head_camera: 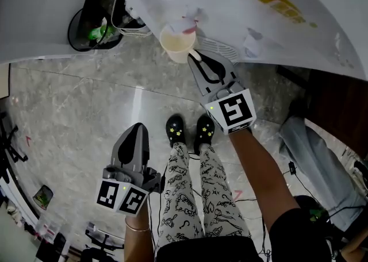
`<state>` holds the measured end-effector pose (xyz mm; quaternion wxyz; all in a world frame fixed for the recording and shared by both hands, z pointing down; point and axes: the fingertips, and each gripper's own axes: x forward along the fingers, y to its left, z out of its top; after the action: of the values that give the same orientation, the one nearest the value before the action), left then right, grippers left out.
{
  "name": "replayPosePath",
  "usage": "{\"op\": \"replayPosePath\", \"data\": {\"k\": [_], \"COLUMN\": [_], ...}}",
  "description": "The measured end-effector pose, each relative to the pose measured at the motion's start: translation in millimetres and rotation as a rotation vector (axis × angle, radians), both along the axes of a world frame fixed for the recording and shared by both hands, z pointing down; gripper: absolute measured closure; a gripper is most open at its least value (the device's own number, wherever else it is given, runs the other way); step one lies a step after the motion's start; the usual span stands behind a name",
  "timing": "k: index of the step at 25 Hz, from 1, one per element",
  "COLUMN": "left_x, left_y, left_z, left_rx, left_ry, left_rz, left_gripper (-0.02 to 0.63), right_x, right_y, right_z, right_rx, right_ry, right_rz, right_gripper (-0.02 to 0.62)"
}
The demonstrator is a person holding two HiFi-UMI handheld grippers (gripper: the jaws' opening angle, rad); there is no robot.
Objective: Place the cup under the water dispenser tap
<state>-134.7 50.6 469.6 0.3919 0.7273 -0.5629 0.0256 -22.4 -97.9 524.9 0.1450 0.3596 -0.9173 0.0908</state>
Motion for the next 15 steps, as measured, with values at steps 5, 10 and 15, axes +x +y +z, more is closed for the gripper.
{"op": "replayPosePath", "data": {"k": [5, 10, 15], "left_x": [-0.4, -4.0, -4.1], "left_y": [1.0, 0.2, 0.2], "left_z": [-1.3, -1.0, -0.1], "left_rx": [-0.005, -0.007, -0.011], "left_ry": [0.006, 0.012, 0.014], "left_rz": [-0.002, -0.012, -0.007], "left_gripper": [0.609, 0.609, 0.609], "right_x": [2.0, 5.9, 8.7], "right_y": [0.2, 3.1, 4.7], "right_z": [0.7, 5.9, 9.0], "right_rx": [-0.002, -0.005, 0.017], "right_ry": [0.000, -0.013, -0.002], "right_rz": [0.005, 0.024, 0.012], "right_gripper": [0.549, 0.549, 0.549]}}
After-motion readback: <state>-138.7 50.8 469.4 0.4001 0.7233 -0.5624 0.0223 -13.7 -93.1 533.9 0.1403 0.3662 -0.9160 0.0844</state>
